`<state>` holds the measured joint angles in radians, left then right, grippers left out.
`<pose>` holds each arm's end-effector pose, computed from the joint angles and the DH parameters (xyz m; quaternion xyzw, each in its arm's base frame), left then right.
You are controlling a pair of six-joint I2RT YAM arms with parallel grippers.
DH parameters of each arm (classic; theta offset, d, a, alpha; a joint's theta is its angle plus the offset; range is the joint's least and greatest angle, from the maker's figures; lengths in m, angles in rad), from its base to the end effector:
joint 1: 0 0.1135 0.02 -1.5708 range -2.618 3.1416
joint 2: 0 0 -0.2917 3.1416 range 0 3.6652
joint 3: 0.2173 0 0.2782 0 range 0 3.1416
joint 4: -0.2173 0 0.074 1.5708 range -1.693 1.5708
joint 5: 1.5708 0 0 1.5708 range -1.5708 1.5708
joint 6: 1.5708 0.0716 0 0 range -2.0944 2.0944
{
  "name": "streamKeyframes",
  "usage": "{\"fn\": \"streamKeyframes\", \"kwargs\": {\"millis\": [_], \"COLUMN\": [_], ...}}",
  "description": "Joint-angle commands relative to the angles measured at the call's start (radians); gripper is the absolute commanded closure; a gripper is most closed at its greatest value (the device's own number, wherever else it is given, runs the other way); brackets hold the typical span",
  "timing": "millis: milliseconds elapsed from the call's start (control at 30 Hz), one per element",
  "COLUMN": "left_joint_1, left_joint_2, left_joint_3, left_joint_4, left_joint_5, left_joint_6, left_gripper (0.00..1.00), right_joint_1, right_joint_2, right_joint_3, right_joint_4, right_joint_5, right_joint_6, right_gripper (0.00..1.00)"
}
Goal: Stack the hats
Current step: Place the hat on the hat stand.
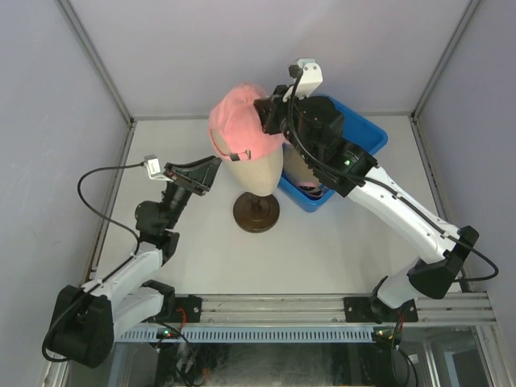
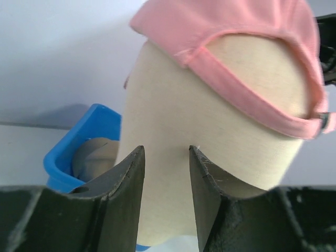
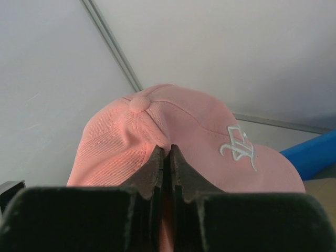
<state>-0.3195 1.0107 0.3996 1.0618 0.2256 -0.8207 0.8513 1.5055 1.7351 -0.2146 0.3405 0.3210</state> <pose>0.2336 -0.0942 0.3165 -0.0385 0.5350 -0.5047 0.6764 0.2772 0.2801 0.5269 -0.0648 0.6991 0.2893 0.6507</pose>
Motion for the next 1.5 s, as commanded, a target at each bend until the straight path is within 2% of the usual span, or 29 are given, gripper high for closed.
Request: {"fn": "streamKeyframes", "kwargs": {"millis": [0,300,1000,1200,1467], "left_joint_1": [-0.033,-0.117,-0.148,-0.155,-0.155], "left_joint_2": [-0.071,-0.135,-0.135,-0.137,-0.170], "left_joint_3": [-0.039,-0.065,-0.071,-0.073,-0.083], "left_joint_4": [0.074,0.006,0.005,0.006,-0.016], "left_joint_5": [0.037,-0.024,-0.045,-0.047,-0.059], "left_joint_6": [-0.007,0.063,0.087,0.092,0.104], "left_gripper": [0.56,0.57,0.57,0.58,0.58], "right_joint_1": [0.026,0.023,0.075,0.138,0.264], "right_joint_2": [0.021,-0.022,0.092,0.145,0.253], "right_joint_3": [-0.031,-0.012,0.359,0.486,0.657], "right_joint_4": [-0.091,-0.092,-0.222,-0.272,-0.329], "right_joint_5": [-0.063,-0.024,0.085,0.212,0.485], "right_joint_6": [-0.026,-0.060,-0.200,-0.268,-0.383], "right_gripper": [1.00,1.00,1.00,1.00,1.00]}}
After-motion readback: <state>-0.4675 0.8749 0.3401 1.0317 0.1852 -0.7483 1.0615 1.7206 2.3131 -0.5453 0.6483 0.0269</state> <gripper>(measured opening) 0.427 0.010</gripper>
